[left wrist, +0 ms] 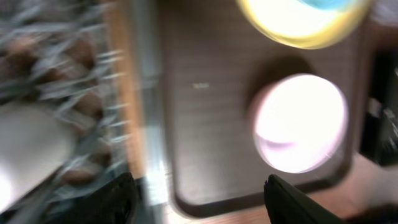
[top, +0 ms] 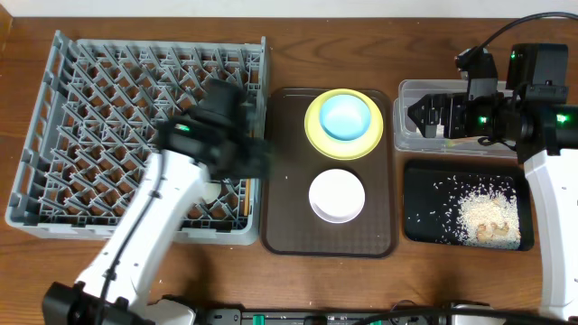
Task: Sort waste into correct bins and load items into the dishwasher
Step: 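Reach the left gripper to the white bowl on the brown tray and grasp it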
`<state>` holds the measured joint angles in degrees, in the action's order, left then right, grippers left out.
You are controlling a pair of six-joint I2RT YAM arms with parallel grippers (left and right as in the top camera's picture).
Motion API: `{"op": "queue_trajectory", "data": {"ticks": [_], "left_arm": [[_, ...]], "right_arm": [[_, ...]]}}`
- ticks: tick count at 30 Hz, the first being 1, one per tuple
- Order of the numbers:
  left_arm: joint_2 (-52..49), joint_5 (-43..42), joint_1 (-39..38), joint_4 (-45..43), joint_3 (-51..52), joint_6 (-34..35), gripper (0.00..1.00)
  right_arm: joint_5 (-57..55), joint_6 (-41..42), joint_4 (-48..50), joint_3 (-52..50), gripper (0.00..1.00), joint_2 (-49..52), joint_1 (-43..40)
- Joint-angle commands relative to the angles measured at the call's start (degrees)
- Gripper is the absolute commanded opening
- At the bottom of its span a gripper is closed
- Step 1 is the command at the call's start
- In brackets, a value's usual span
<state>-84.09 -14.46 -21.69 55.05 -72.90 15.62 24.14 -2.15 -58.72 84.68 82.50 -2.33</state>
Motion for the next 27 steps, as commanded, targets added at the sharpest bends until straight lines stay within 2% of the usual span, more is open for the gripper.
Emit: {"op": "queue_trajectory", "data": {"ticks": [1, 5, 12, 19, 27], "left_arm": [[0.4, 0.2, -10.0, -4.0, -1.0, 2.7, 0.69], [-1.4, 2.6, -20.6, -12.0, -0.2, 3.4, 0.68], [-8.9, 7.8, -29.4, -16.9, 0.0, 6.2, 0.69], [-17.7, 7.8, -30.1, -18.8, 0.0, 6.2, 0.65], [-21.4, 7.5, -30.4, -21.7, 0.0, 6.2, 0.59]], "right_arm": [[0.0, -0.3, 0.0, 0.2, 0.99, 0.3, -0.2], [0.0, -0.3, 0.0, 0.2, 0.99, 0.3, -0.2], [0.0, -0.3, 0.0, 0.2, 0.99, 0.3, -0.2], [0.0, -0.3, 0.0, 0.2, 0.99, 0.3, -0.2], [0.0, -0.3, 0.0, 0.2, 0.99, 0.3, -0.2]]}}
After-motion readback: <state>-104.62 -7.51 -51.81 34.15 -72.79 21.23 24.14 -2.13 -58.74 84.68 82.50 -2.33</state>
